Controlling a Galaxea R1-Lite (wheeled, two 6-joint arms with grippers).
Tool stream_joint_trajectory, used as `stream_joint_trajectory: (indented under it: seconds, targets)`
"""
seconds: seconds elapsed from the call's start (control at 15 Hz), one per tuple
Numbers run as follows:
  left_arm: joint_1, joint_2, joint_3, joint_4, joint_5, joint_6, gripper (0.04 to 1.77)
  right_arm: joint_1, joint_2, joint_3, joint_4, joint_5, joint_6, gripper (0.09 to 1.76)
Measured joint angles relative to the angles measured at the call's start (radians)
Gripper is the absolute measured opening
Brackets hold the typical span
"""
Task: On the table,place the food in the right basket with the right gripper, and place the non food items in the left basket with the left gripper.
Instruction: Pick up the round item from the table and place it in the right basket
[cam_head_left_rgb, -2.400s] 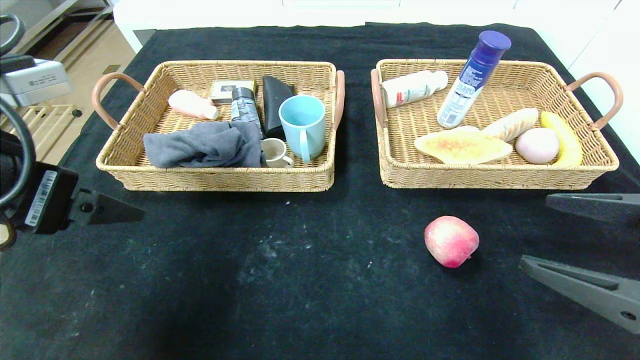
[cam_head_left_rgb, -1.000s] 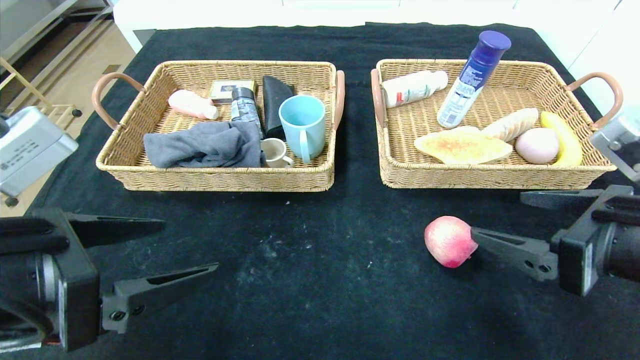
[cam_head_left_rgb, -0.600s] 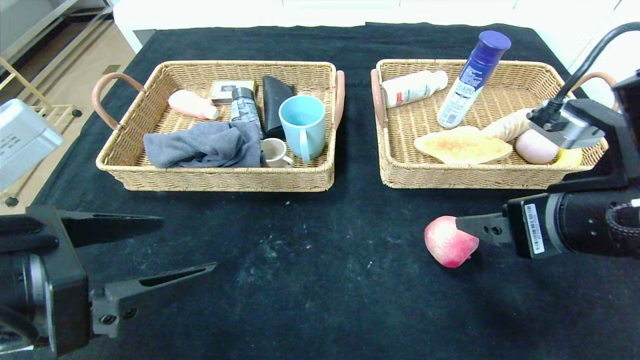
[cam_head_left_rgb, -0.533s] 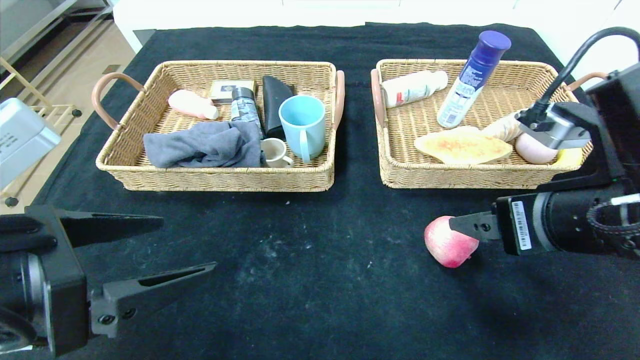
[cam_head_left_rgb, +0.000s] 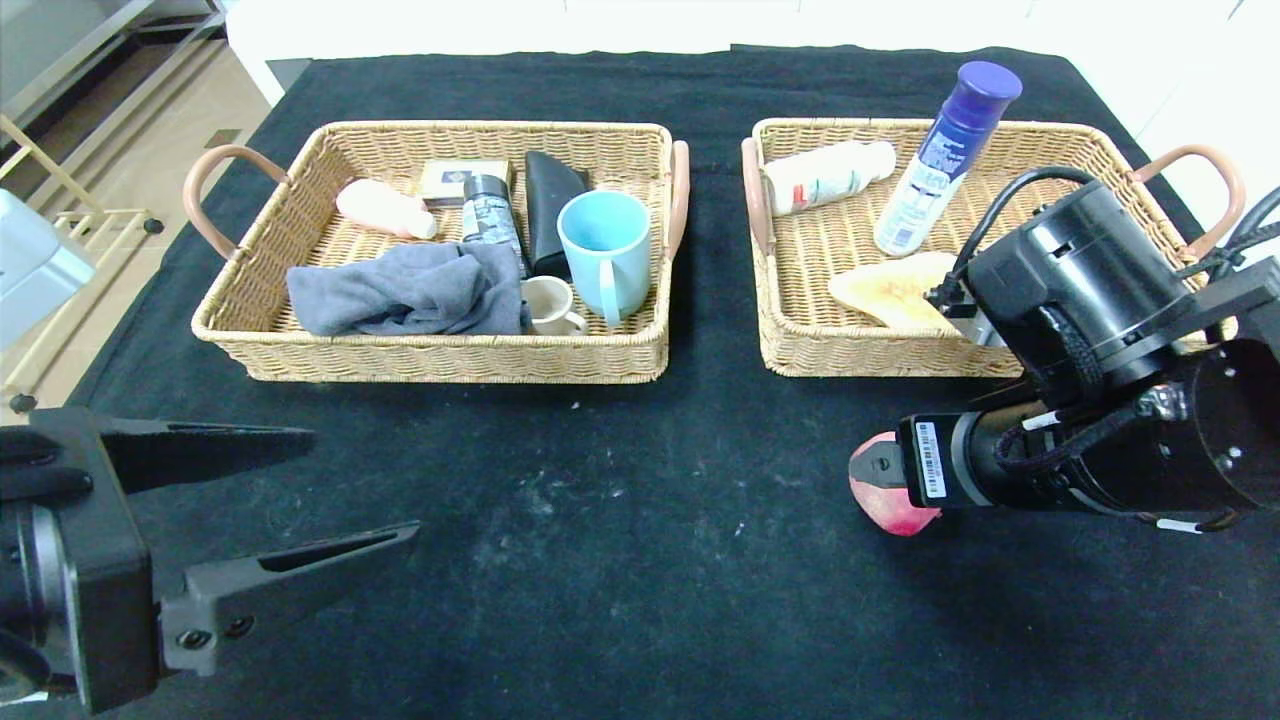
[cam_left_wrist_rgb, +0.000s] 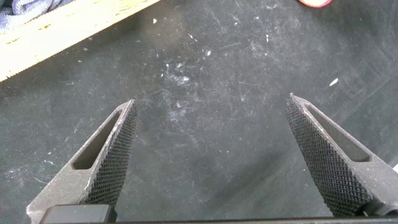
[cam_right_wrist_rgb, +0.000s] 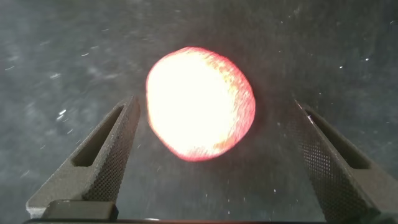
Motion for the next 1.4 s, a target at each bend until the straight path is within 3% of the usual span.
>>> stream_joint_trajectory:
  seconds: [0.53,0.67,0.8,1.4]
  targets:
    - [-0.001,-0.006,0.002,0.000,0.000,0.009,1.72,0.004,0.067,-0.008,-0.002,0.000,0.006,1.71]
    - [-0.001,-0.011,0.001,0.000,0.000,0.009,1.72,0.007,0.080,-0.008,-0.004,0.000,0.007,1.33]
    - [-0.001,-0.014,0.001,0.000,0.000,0.011,1.72,0.008,0.086,-0.008,-0.005,0.000,0.008,1.21]
    - [-0.002,-0.015,0.002,-0.001,0.000,0.011,1.72,0.013,0.097,-0.001,-0.003,-0.001,0.007,1.19]
